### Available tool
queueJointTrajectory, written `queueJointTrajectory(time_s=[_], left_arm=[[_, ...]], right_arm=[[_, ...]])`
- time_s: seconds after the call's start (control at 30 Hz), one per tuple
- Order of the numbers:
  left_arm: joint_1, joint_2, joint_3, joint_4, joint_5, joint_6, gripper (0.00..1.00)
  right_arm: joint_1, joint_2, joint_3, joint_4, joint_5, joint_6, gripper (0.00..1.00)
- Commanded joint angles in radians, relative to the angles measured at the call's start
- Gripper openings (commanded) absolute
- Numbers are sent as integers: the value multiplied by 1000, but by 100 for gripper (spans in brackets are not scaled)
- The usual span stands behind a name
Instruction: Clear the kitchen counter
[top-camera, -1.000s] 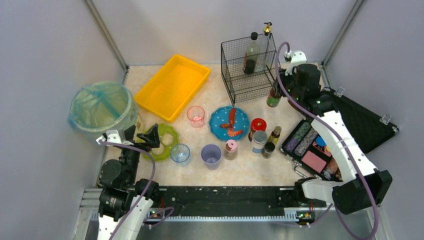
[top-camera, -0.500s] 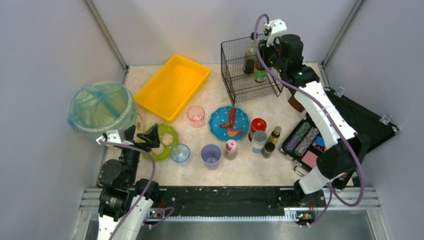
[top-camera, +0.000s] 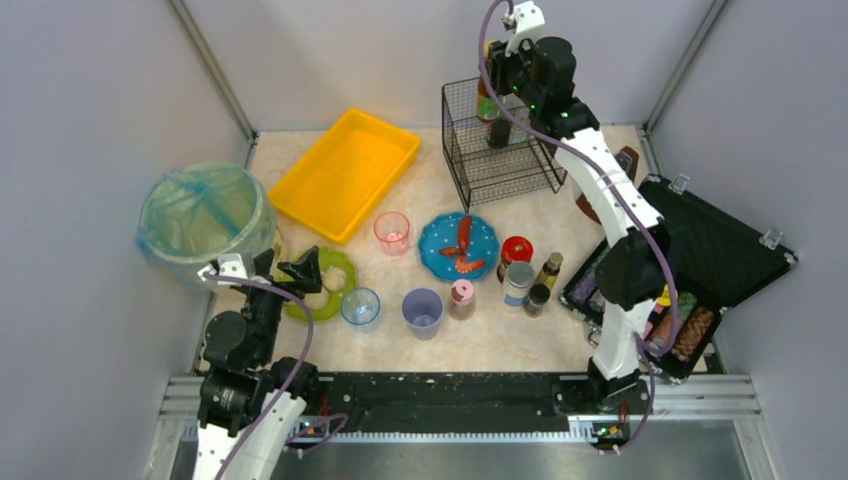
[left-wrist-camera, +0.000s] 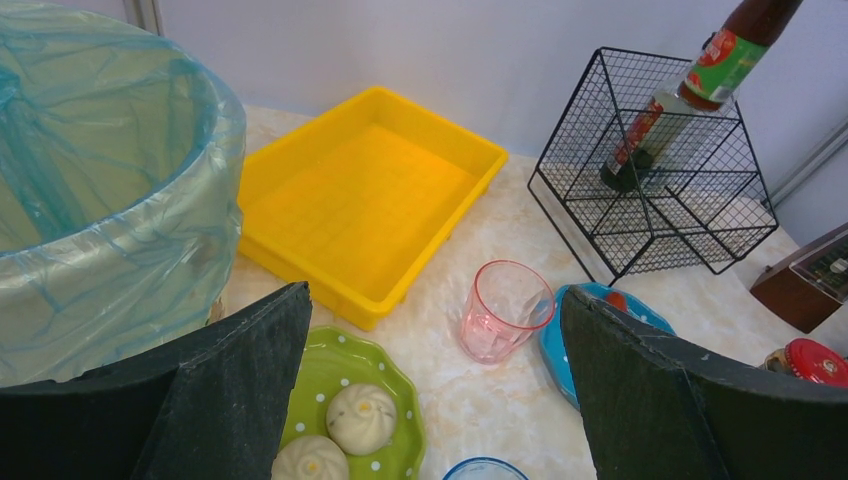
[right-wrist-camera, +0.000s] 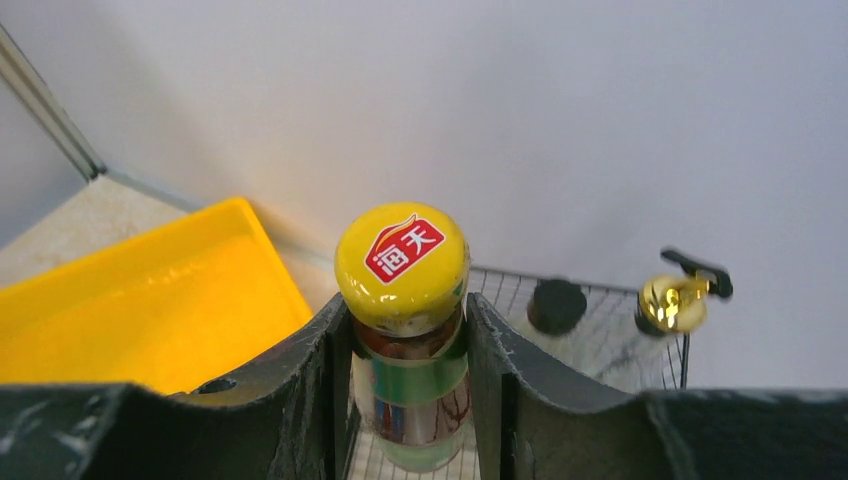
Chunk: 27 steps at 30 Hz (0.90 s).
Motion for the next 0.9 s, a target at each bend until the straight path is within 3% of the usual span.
queueJointTrajectory(time_s=[0.0, 0.23, 0.87], left_arm=[[0, 29, 7, 14, -5, 12, 99], [1, 55, 5, 17, -6, 15, 99], [1, 39, 0, 22, -2, 16, 99]], right_arm=[[14, 72, 201, 247, -47, -8, 0], [14, 250, 380, 288, -47, -19, 0], [13, 338, 162, 349, -17, 25, 0]])
